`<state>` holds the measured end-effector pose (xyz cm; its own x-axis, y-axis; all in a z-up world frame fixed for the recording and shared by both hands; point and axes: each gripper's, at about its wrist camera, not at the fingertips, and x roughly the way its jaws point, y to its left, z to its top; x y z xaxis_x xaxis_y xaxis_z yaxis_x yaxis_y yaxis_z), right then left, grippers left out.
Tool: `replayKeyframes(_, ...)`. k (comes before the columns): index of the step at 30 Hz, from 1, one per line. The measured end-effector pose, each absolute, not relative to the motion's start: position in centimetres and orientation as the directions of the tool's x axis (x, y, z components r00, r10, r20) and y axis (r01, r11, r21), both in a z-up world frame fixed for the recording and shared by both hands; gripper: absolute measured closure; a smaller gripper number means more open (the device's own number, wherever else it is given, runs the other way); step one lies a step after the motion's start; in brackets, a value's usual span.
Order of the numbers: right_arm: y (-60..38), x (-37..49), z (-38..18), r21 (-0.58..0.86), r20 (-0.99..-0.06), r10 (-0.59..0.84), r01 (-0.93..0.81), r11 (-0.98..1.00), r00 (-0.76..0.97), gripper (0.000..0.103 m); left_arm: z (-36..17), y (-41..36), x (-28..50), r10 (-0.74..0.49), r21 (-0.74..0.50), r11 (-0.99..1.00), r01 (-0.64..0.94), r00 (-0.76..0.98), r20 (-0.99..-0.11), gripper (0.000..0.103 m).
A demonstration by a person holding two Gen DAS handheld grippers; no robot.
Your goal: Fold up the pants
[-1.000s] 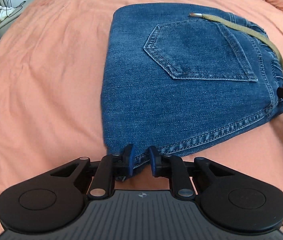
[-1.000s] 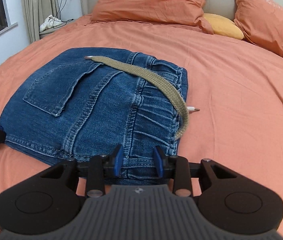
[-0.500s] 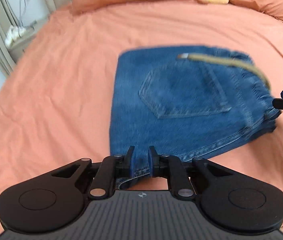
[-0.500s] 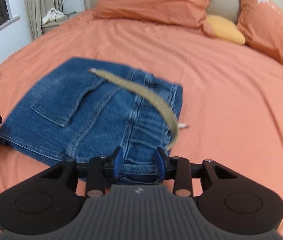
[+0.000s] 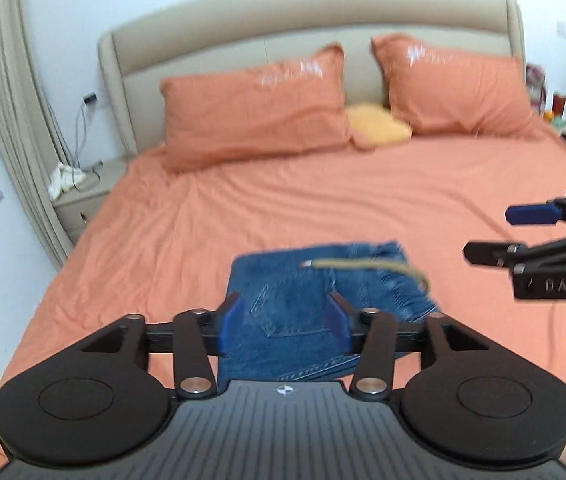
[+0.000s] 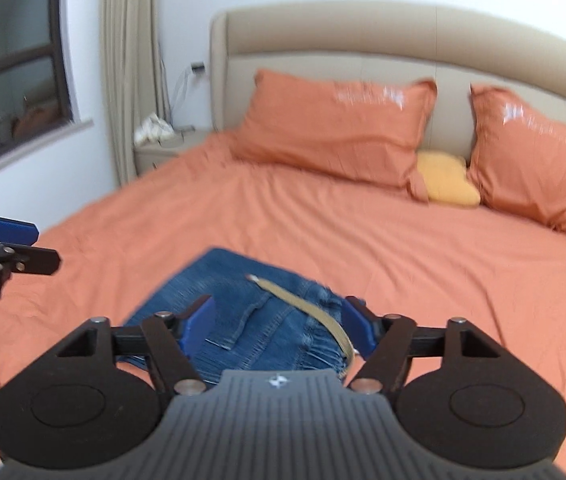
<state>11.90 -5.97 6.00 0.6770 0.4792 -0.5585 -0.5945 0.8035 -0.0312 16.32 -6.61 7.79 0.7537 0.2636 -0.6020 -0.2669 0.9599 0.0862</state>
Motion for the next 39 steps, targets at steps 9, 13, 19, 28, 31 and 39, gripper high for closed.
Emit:
replayKeyframes(9,-9.7,3.5,7.7,0.051,-0.474,0.534,-0.584,0.810,0.700,0.017,8.0,-9.1,11.5,0.343,0.049,0.927,-0.371,0.791,-0.507,0.014)
replayKeyframes(13,-10.4,1.3,5.8,0.069,-0.466,0.522,-0.558,0.827,0.714,0.015,5.8,-9.2,11.2,0.361,0.051,0.916,-0.397,0.765,-0.533,0.013)
replayKeyframes(19,-10.2,-0.2,2.7,0.073,-0.453,0.488,-0.515,0.854,0.746,0.014,2.8,-9.2,11.5,0.372,0.058,0.902,-0.427,0.704,-0.604,0.013)
replayKeyframes(28,-7.8,1.5,-0.7,0.024,-0.507,0.428,-0.485,0.874,0.748,0.013,-0.2,-8.4,12.6,0.368,0.062,0.895,-0.443,0.650,-0.664,0.013)
replayKeyframes(31,-7.1,2.2,-1.3,0.018,-0.528,0.422,-0.487,0.873,0.737,0.013,-0.7,-8.1,12.9,0.363,0.065,0.896,-0.440,0.640,-0.677,0.013)
replayKeyframes(39,-6.1,3.2,-1.3,0.011,-0.531,0.415,-0.484,0.875,0.739,0.012,-0.6,-7.4,13.1,0.349,0.055,0.901,-0.430,0.644,-0.680,0.013)
